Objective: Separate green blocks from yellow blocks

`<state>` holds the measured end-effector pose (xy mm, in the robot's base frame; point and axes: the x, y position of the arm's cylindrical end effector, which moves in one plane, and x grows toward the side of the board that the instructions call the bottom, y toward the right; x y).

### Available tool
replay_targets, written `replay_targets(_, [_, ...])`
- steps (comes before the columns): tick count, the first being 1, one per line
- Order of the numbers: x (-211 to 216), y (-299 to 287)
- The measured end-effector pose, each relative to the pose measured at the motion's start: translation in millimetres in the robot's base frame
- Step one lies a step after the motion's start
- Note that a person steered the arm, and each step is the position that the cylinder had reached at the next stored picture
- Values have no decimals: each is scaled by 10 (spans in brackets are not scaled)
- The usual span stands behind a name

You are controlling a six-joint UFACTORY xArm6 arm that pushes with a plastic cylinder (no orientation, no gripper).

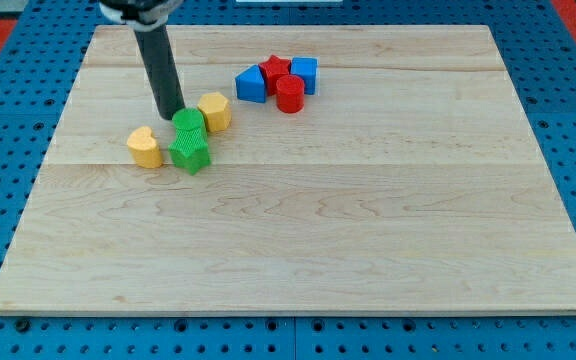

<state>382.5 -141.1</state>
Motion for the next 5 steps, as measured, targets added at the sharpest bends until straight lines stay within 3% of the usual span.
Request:
replay_targets(3, [1115, 318])
replay_targets(4, [1405, 1183])
replay_targets(5, [1280, 1646])
